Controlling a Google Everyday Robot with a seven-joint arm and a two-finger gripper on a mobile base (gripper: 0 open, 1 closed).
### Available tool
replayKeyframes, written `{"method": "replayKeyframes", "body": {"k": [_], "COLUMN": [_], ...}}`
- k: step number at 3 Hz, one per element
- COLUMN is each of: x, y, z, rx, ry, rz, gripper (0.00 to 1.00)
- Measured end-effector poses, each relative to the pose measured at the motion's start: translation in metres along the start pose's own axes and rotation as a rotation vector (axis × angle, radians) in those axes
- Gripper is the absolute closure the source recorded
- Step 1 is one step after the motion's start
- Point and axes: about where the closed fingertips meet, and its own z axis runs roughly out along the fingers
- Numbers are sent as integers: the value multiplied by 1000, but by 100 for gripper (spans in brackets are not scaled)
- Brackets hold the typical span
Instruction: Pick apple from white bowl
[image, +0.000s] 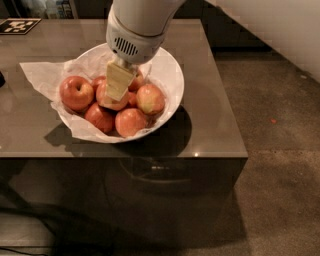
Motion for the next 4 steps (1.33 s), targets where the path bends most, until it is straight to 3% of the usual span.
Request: {"method": "replayKeyframes", "body": {"k": [1, 2, 4], "x": [0, 0, -33], "y": [0, 0, 11], "z": [0, 0, 26], "rx": [0, 0, -57], "ry": [0, 0, 63], "rz": [0, 0, 28], "gripper": [0, 0, 0]}}
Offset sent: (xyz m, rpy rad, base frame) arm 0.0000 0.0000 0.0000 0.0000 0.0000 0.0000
